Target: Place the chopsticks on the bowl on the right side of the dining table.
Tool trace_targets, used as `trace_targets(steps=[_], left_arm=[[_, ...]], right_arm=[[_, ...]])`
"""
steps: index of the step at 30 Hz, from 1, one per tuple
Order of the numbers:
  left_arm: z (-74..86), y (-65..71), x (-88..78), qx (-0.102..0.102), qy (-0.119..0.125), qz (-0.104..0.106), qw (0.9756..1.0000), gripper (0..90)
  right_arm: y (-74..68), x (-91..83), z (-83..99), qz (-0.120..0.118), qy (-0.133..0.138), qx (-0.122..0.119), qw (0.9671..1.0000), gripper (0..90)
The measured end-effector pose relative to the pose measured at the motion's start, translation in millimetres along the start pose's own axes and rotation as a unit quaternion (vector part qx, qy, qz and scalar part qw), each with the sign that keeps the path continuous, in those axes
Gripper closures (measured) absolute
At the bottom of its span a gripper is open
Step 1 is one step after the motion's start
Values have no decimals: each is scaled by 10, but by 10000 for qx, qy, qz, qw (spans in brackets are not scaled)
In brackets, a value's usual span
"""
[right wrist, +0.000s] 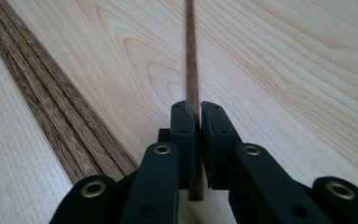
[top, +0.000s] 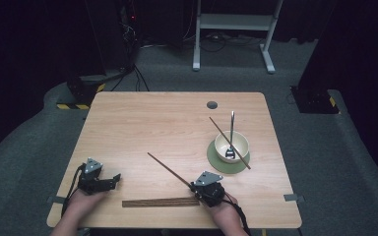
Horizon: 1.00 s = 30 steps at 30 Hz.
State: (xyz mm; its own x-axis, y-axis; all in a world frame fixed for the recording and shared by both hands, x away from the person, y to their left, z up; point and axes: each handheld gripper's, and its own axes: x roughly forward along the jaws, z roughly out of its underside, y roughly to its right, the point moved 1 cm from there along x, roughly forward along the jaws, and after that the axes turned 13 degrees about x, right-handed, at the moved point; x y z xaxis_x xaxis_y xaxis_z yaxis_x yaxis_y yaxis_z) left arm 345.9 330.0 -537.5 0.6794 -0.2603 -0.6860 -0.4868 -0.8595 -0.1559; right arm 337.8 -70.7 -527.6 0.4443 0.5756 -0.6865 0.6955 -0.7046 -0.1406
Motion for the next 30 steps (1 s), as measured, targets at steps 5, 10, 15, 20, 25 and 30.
trace_targets(steps=[5,10,15,20,25,30], left_arm=[[2,0,-3,-4,-1,-10,10000,136],[2,0,-3,-11,5,-11,10000,137],[2,0,-3,-11,4,-12,10000,137],[3,-2,-5,-13,-1,-8,10000,138],[3,0,-3,-10,6,-12,10000,138],[2,0,-4,-10,5,-11,10000,138]], right_arm=[[10,-75,-28,29,144,-24,9999,839],[41,-184,-67,81,328,22,9994,840],[113,-305,-95,158,514,114,9985,840],[184,-398,-106,250,644,165,9975,839],[273,-487,-112,352,774,257,9960,840],[368,-576,-110,448,896,372,9943,840]])
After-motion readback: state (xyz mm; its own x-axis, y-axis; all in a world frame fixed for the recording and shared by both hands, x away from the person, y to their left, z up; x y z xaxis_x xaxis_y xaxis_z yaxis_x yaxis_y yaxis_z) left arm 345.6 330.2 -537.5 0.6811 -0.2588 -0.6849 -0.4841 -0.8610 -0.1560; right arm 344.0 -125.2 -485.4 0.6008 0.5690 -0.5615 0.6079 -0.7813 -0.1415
